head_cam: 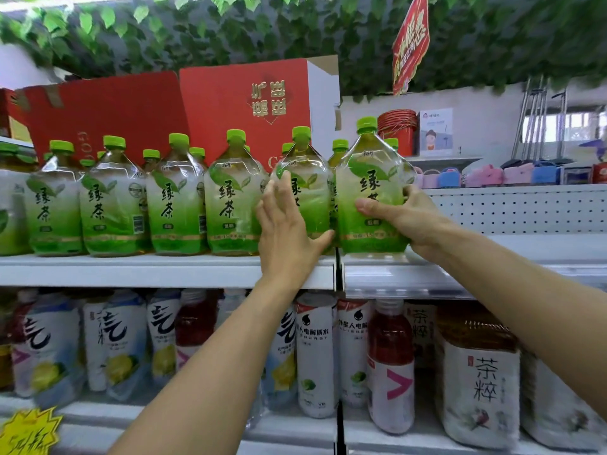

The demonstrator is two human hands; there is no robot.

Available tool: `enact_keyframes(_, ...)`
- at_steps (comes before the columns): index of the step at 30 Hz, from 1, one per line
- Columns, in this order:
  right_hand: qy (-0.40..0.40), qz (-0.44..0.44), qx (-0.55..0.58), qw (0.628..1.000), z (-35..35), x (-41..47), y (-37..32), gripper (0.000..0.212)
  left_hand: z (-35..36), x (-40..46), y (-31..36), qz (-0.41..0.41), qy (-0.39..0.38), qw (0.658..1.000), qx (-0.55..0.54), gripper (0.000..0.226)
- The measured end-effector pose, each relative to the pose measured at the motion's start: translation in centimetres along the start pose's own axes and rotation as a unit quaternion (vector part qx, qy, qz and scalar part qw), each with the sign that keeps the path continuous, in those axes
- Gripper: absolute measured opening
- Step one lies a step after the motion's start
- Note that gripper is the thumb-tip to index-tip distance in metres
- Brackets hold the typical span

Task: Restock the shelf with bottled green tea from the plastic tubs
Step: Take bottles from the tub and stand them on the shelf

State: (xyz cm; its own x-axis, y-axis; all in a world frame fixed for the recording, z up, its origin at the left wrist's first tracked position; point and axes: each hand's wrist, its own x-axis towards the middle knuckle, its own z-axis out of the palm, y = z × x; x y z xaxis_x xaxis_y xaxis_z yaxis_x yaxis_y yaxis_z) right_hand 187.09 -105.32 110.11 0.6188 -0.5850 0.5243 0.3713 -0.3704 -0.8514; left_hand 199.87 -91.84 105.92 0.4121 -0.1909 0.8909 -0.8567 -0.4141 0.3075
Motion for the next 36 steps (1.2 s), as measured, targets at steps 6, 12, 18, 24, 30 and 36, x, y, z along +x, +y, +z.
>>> enact_keyframes(6,-0.065,0.048,-0.050,0.995,-0.3,2.0,0.7,0.135,0.1,-0.1,0.5,0.005,-0.001,1.000,0.011,0.110)
enact_keyframes(12,-0.052,0.020,-0.117,0.992,-0.2,1.7,0.8,0.110,0.3,-0.2,0.1,0.000,0.032,0.999,-0.014,0.104)
enact_keyframes(18,0.027,0.016,-0.288,0.957,1.2,-0.4,0.1,0.104,-0.4,-0.6,0.1,-0.014,0.015,1.000,-0.019,0.094)
enact_keyframes(24,0.087,-0.084,-0.463,0.878,3.2,-6.7,0.0,0.082,-4.1,-4.2,-2.0,0.026,-0.089,0.995,-0.024,0.074)
enact_keyframes(30,0.088,-0.221,-0.507,0.829,8.0,-17.3,4.9,0.053,-9.7,-13.2,-7.3,0.064,-0.114,0.991,-0.011,0.061)
enact_keyframes(36,-0.003,-0.123,-0.506,0.854,14.8,-26.7,12.4,0.049,-13.0,-23.3,-15.1,0.000,-0.254,0.966,-0.045,0.059)
